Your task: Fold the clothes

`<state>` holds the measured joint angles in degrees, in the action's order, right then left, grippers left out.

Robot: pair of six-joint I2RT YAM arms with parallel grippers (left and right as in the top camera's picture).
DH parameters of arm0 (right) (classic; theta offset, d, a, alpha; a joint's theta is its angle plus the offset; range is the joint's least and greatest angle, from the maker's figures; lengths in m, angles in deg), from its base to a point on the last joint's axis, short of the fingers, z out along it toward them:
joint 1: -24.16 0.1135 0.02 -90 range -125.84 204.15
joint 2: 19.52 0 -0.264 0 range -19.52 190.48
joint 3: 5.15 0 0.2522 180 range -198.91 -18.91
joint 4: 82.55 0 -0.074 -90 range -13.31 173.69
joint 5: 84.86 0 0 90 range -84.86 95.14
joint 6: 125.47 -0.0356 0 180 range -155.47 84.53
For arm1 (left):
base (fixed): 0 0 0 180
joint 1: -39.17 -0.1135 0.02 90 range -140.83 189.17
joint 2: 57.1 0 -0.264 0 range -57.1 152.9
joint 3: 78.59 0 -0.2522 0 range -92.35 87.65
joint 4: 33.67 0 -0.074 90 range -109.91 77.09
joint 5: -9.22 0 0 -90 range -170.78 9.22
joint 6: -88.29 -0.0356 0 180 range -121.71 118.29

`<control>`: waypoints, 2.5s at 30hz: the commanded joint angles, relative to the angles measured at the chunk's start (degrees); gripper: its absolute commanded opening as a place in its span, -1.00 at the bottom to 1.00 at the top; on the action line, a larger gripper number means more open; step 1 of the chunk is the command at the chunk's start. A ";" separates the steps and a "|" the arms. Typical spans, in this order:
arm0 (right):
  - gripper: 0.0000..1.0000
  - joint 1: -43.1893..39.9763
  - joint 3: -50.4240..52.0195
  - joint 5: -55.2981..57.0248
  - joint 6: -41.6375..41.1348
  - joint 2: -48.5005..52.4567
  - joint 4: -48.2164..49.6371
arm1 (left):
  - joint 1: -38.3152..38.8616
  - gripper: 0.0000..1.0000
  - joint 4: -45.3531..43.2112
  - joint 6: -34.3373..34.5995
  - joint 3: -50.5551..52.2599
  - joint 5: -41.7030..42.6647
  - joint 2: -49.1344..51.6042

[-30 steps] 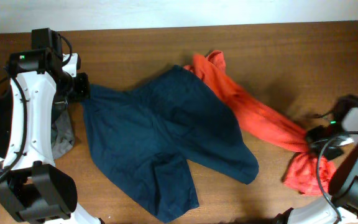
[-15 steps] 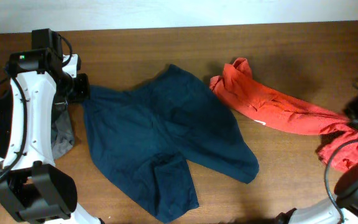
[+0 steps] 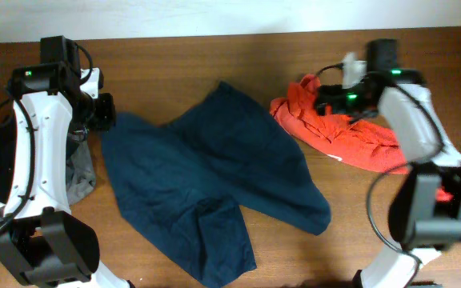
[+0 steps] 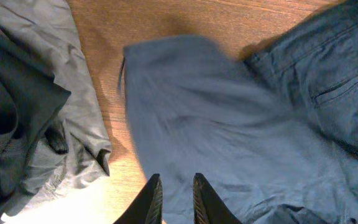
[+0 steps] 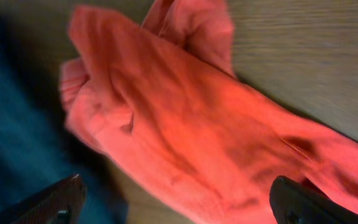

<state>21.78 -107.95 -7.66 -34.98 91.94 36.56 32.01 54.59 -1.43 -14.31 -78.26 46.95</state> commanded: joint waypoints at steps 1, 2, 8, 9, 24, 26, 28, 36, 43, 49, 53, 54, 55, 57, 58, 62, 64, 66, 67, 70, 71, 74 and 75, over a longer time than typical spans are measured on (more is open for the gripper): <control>0.99 1.68 0.37 8.59 1.16 5.60 2.49 | -0.13 -0.65 -0.09 0.39 -0.33 -0.15 0.04; 0.99 1.79 0.37 8.59 1.18 6.69 3.58 | -0.13 -0.64 -0.09 0.39 -0.33 -0.15 0.04; 0.82 1.90 0.37 8.13 -1.62 11.72 9.07 | -0.13 -0.64 -0.11 0.39 -0.33 -0.15 0.04; 0.73 1.90 0.37 8.20 -1.60 11.82 9.07 | -0.13 -0.64 -0.09 0.39 -0.33 -0.15 0.04; -0.91 -18.21 -3.98 25.35 -6.73 12.02 4.13 | -0.13 -0.63 0.17 0.39 -0.33 -0.15 0.04; -0.87 -21.44 -6.23 22.12 -5.27 12.02 2.97 | -0.13 -0.63 0.15 0.39 -0.33 -0.17 0.04; -0.82 -24.17 -8.70 18.80 -5.46 12.00 1.36 | -0.13 -0.63 0.13 0.39 -0.33 -0.17 0.04; 0.03 -27.32 -16.81 4.35 -5.49 11.67 -3.72 | -0.13 -0.10 0.15 0.39 -0.33 -0.17 0.04; 0.08 -23.67 -21.29 -7.76 -5.18 6.62 -10.95 | -0.13 0.19 1.38 0.37 -0.33 -0.15 0.04; 0.39 -14.80 -21.14 -16.55 -3.08 4.94 -17.64 | -0.13 0.50 0.79 0.11 -0.31 2.32 0.07; 0.45 -6.38 -20.65 -16.41 1.92 6.82 -22.18 | -0.07 0.50 0.20 -0.09 -0.31 6.12 0.07; 0.49 -4.24 -20.39 -15.93 2.36 7.32 -22.60 | 0.04 0.52 -0.04 -0.37 -0.31 7.17 0.07; 0.54 -2.12 -19.93 -14.78 2.29 8.00 -22.53 | 0.20 0.53 -0.15 -1.25 -0.31 8.11 0.07; 0.76 1.90 -18.75 -13.33 2.32 9.33 -21.46 | 0.81 0.53 -0.11 -2.91 -0.31 9.31 0.07; 0.80 3.52 -18.05 -12.98 2.32 10.05 -20.65 | 1.27 0.54 -0.02 -2.97 -0.31 9.29 0.07; 0.80 8.79 -15.41 -12.87 2.29 14.32 -16.46 | 3.13 0.54 -0.15 -3.41 -0.31 9.27 0.07; 0.80 10.34 -15.32 -12.87 2.27 16.31 -15.56 | 3.65 0.54 -0.24 -3.39 -0.31 9.27 0.07; 0.79 11.78 -15.32 -12.90 2.23 18.14 -14.93 | 4.11 0.55 -0.37 -3.41 -0.31 9.27 0.07; 0.75 12.39 -15.32 -12.90 2.08 18.84 -14.64 | 4.26 0.55 -0.44 -3.41 -0.31 9.27 0.07; 0.07 14.08 -15.32 -13.99 2.10 19.91 -13.97 | 4.46 0.55 -0.52 -3.58 -0.31 9.27 0.07; -0.34 14.47 -15.34 -13.86 2.10 19.89 -13.25 | 4.46 0.55 -0.50 -3.58 -0.31 9.27 0.07; -0.81 14.34 -17.59 -10.45 2.05 18.49 -11.19 | 4.44 0.55 -0.52 -3.58 -0.31 9.27 0.07; -0.85 14.05 -19.08 -7.93 2.05 17.94 -10.56 | 4.46 0.55 -0.52 -3.56 -0.31 9.29 0.07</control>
<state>35.99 -123.51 -20.12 -33.28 112.11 24.75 36.47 54.24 -3.86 -14.31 -70.00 46.95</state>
